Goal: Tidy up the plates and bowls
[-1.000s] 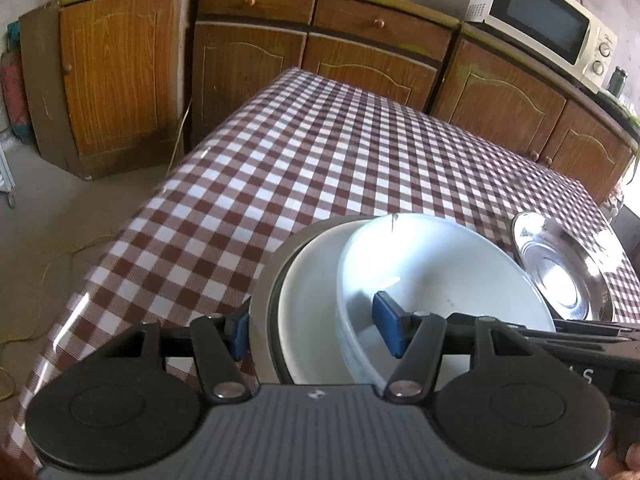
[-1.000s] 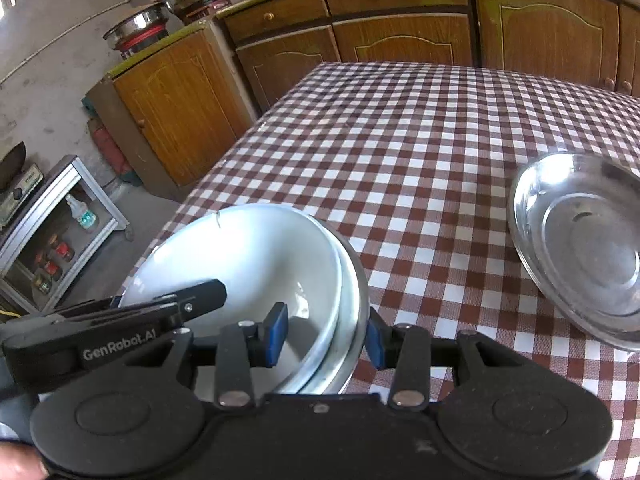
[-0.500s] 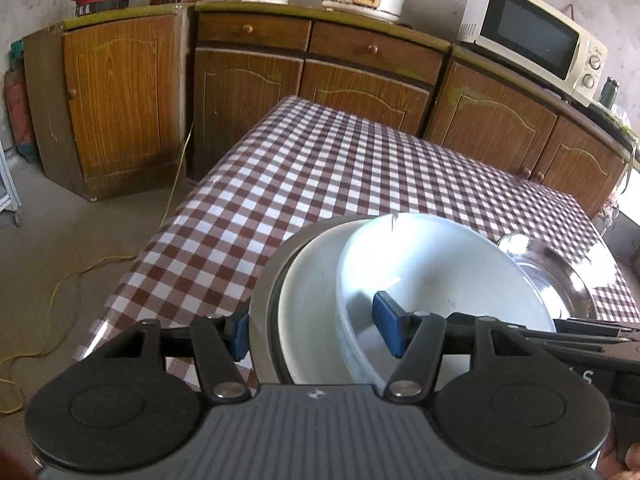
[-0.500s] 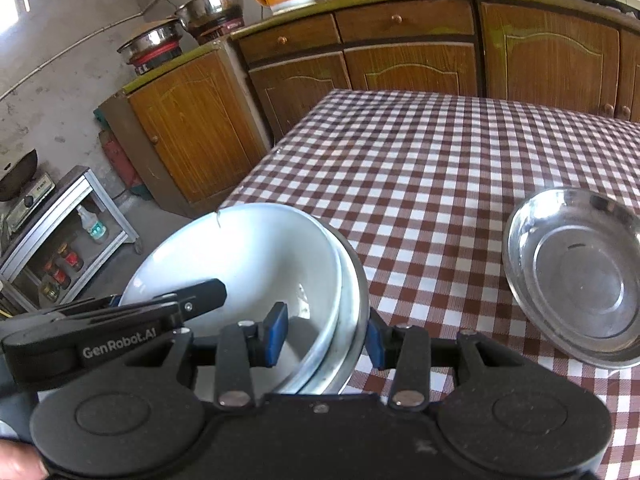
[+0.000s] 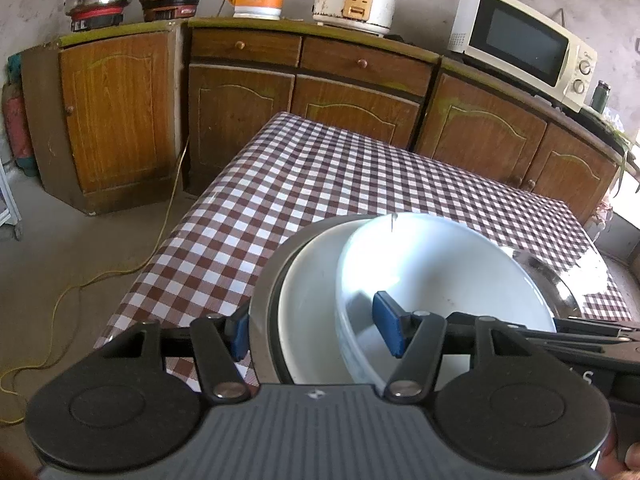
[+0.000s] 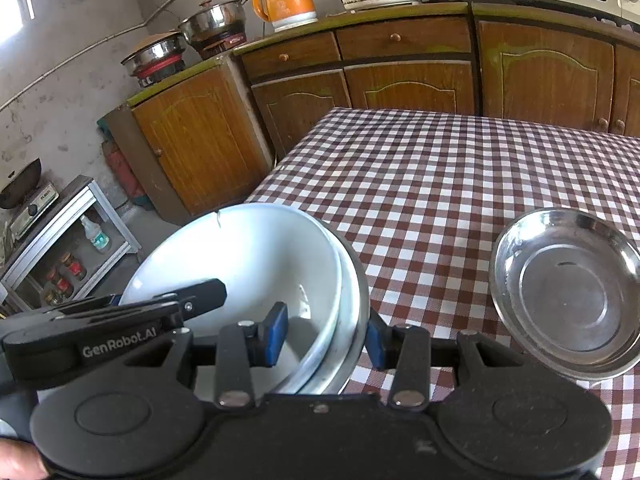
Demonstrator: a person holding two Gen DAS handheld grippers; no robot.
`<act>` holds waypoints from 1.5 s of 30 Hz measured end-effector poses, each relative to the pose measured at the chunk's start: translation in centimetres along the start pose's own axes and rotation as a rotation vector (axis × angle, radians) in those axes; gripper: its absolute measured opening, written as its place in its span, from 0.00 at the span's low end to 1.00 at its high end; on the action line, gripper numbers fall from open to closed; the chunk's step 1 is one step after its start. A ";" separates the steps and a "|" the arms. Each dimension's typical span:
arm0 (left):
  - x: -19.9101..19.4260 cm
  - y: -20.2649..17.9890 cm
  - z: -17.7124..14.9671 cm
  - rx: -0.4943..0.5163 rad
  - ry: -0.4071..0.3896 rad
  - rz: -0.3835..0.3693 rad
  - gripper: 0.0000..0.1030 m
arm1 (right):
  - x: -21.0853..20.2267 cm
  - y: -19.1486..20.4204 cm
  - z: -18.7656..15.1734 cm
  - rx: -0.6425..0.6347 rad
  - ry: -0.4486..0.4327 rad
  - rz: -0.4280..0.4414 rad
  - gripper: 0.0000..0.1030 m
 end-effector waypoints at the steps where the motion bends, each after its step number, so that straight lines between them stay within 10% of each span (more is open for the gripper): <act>1: -0.1 -0.1 0.1 0.002 -0.002 0.000 0.60 | -0.2 0.0 0.0 0.000 -0.002 0.000 0.49; 45: 0.1 -4.6 2.2 0.070 -0.028 -0.062 0.60 | -4.2 -3.6 1.6 0.050 -0.067 -0.049 0.49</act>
Point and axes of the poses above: each gripper's, at about its wrist camera, not at the fingertips, and x roughly the way its jaws point, y to its left, z to its top, the point moved 2 cm from there along x, roughly the way its jaws point, and after that the axes turned 14 degrees about x, right-handed, at the moved point
